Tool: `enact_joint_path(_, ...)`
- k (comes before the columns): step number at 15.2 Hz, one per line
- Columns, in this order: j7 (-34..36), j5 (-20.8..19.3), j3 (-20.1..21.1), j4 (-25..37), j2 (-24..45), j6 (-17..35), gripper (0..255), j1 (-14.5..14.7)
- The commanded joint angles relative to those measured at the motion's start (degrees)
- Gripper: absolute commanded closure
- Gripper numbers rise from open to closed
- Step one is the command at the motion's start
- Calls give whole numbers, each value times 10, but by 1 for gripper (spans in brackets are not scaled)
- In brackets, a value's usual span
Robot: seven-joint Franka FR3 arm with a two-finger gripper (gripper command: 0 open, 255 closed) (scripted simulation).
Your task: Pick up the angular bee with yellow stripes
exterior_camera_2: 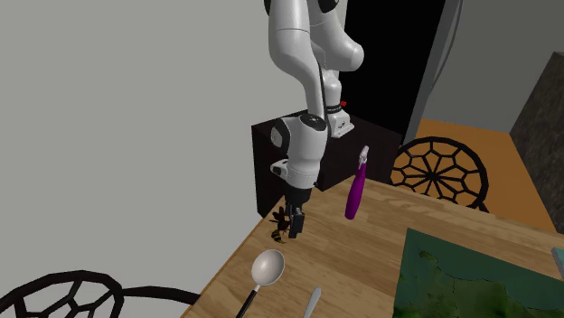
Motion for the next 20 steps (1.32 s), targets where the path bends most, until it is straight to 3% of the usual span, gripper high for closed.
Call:
enact_joint_path(1,5,-5,-5,3,5,4,0,3)
enact_joint_path(2,5,-5,-4,2,5,4,255,3)
enact_joint_path(11,5,-5,-5,3,6,3,255,3)
enact_joint_path(20,-47,52,47,-33,-61,-30,255,-38)
